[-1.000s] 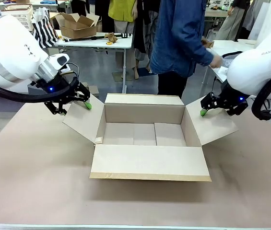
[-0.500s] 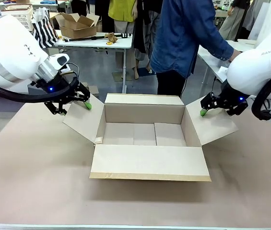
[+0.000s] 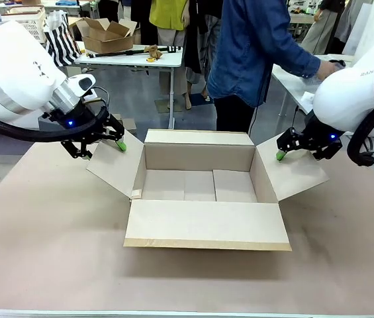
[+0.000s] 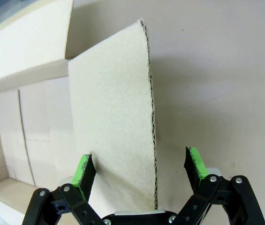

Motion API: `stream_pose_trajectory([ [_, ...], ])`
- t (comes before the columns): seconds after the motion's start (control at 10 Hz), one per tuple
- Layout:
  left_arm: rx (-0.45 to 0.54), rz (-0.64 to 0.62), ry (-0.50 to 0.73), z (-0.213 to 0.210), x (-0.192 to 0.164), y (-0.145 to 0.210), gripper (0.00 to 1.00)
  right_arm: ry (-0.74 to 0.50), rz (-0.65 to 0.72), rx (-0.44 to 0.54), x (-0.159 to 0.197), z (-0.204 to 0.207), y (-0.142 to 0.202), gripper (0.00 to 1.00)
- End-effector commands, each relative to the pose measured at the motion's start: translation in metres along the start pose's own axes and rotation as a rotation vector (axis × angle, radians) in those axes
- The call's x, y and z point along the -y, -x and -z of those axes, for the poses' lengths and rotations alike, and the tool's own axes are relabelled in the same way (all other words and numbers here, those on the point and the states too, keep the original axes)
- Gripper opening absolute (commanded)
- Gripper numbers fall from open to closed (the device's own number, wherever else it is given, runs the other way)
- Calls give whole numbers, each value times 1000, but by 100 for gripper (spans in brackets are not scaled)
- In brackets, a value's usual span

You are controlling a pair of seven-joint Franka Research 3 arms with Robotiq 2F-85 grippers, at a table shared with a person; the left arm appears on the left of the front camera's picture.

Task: Pack the gift set into the box.
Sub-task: Lift both hands away from the flaps of the Package Box.

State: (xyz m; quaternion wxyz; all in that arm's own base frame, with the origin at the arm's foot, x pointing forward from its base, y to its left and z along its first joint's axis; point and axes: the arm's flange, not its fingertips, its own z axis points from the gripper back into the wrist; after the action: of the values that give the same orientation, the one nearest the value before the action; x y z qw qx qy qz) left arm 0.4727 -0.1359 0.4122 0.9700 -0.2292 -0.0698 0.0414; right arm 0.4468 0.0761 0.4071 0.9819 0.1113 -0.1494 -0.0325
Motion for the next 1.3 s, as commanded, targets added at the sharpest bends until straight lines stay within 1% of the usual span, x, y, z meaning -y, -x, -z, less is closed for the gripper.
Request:
stream_pose_trajectory([
  [0.0, 5, -9, -20, -1, 3, 1, 100, 15, 5, 22, 0, 1, 3, 100],
  [1.2, 5, -9, -20, -1, 3, 1, 100, 15, 5, 22, 0, 1, 3, 100],
])
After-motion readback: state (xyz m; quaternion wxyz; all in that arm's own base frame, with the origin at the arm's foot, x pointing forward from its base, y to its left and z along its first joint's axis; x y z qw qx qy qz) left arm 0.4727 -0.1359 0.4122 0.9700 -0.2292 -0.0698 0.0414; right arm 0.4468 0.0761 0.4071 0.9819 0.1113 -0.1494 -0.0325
